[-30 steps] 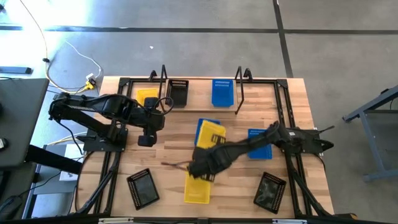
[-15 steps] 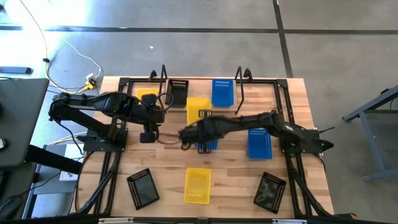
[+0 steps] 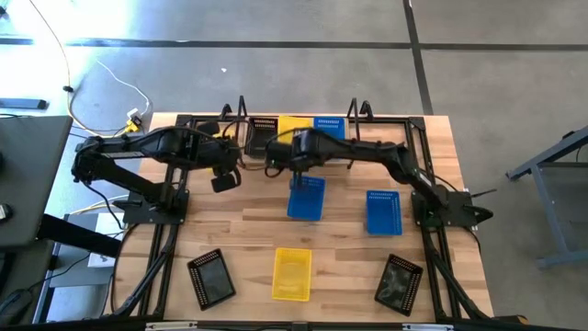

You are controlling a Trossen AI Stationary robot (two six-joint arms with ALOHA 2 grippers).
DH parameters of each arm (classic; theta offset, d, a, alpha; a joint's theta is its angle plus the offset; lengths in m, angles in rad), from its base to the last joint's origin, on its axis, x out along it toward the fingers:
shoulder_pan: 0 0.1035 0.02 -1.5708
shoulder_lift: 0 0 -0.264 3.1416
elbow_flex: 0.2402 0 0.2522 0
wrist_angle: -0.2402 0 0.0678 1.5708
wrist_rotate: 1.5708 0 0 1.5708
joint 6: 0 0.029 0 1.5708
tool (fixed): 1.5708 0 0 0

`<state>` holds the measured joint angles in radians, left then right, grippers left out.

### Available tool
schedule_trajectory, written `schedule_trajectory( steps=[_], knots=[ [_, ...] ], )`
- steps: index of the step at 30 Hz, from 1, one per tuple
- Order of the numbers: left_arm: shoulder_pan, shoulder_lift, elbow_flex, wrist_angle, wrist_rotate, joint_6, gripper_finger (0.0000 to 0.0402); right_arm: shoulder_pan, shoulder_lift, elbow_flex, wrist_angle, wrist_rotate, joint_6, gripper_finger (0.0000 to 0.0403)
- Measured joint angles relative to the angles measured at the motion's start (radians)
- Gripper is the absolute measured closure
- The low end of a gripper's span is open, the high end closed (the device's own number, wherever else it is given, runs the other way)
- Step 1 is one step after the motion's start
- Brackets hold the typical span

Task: Stack baskets on shelf by color
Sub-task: Put the bottom right yellow bin on the shelf

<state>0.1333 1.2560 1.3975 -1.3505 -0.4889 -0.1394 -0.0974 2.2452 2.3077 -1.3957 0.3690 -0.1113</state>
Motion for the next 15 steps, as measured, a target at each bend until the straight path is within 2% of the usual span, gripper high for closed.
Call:
schedule_trajectory(
  steps=[7, 15],
  knots=[
    [0.049, 0.000, 0.000, 0.000, 0.005, 0.002, 0.0261, -0.078, 0.000, -0.048, 0.040, -0.066, -0.043, 0.0403],
    [0.071, 0.000, 0.000, -0.008, 0.006, 0.001, 0.0261, -0.104, 0.000, -0.136, 0.116, -0.117, -0.111, 0.0403]
  ],
)
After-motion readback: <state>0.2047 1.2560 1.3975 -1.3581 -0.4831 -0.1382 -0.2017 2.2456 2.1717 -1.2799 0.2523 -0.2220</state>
